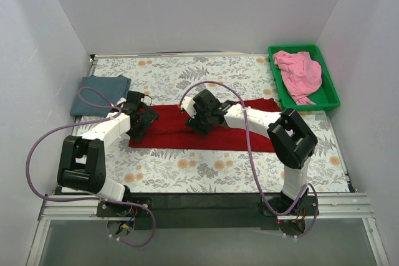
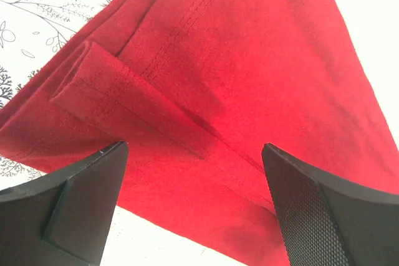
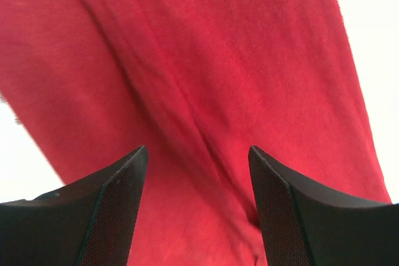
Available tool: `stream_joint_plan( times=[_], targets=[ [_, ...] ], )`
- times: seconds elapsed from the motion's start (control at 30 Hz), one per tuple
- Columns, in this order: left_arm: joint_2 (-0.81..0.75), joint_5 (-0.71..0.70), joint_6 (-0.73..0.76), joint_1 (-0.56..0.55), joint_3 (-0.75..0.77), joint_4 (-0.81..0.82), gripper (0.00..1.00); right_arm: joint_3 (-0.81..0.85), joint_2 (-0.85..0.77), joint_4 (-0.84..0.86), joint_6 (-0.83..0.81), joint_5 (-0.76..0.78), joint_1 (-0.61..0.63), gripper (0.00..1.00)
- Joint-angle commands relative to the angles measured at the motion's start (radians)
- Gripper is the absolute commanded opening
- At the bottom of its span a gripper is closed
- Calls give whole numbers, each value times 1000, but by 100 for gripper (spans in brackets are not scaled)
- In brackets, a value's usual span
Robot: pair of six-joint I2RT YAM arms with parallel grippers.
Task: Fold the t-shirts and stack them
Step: Fold the tshirt
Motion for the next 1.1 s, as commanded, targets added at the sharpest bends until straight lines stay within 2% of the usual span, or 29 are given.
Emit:
stream_joint_plan(
  times=[0.0,0.3,0.83,1.07],
  targets=[
    [-8,-34,-10,-4,44,-2,82,64,54,27,-42,44,4,61],
    [-27,-37,-7,-4,44,-17,82,143,144,41,-10,132,-11,60],
    [21,-63,15,-4,110,-25,82,211,201,36,194,47,-136,57],
    [106,-107,21,-4,165,-4,82,183,109,28,203,60,-143,57]
  ],
)
